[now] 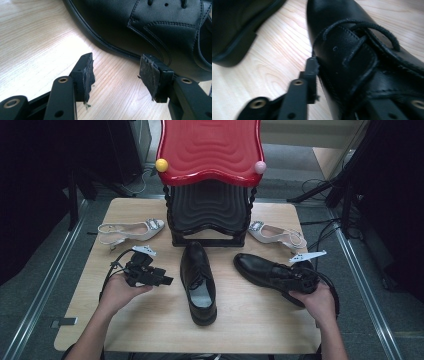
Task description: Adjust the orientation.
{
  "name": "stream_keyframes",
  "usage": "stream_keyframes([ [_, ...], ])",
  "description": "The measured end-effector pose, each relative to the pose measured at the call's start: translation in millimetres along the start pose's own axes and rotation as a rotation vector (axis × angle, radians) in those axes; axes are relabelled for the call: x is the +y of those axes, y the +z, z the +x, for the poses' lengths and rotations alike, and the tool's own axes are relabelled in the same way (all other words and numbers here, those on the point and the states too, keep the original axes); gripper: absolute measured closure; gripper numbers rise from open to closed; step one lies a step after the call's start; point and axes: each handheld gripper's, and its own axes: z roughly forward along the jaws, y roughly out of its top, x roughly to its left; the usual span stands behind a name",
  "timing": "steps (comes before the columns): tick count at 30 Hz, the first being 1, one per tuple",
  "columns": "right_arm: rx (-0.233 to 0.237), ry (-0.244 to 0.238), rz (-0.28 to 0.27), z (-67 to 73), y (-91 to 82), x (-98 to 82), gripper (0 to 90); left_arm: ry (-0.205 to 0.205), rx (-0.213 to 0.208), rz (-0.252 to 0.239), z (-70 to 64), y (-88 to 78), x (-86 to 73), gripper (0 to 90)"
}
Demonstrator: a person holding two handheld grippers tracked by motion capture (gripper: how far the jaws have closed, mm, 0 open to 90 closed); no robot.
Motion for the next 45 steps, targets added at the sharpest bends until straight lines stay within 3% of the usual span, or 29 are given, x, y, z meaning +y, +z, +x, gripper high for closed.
stream_keyframes([
  [4, 0.024, 0.038, 0.02, 1.6, 1.3, 9.3, 80.0, -0.009, 0.008, -0.01, -0.3, -3.5, -4.1, 45.2],
  [8, 0.012, 0.02, 0.012, 10.4, 5.0, 19.3, 80.8, -0.014, 0.017, -0.021, 0.5, -7.1, -7.7, 45.2],
  [12, 0.031, 0.002, -0.014, 23.4, 9.9, 31.3, 80.6, -0.019, 0.024, -0.032, 0.0, -10.3, -11.1, 45.3],
  [15, 0.031, -0.01, -0.004, 33.9, 18.0, 38.8, 80.3, -0.019, 0.032, -0.037, -1.0, -12.5, -13.6, 45.4],
  [26, 0.03, -0.004, 0.005, 54.7, 43.2, 58.6, 79.1, -0.031, 0.043, -0.044, -2.9, -18.1, -23.9, 45.3],
  [31, 0.003, 0.01, 0.032, 59.1, 54.0, 61.2, 78.3, -0.034, 0.049, -0.045, -3.4, -21.1, -27.9, 45.3],
  [34, 0.015, 0.027, 0.028, 59.5, 57.4, 60.3, 78.3, -0.038, 0.052, -0.051, -3.4, -21.6, -28.7, 45.3],
  [42, 0.007, -0.004, 0.042, 61.8, 60.1, 54.4, 74.2, -0.029, 0.049, -0.047, -4.8, -18.5, -26.9, 45.1],
  [45, 0.016, -0.012, 0.022, 59.8, 55.6, 52.6, 70.1, -0.022, 0.048, -0.05, -4.4, -17.6, -24.8, 45.0],
])
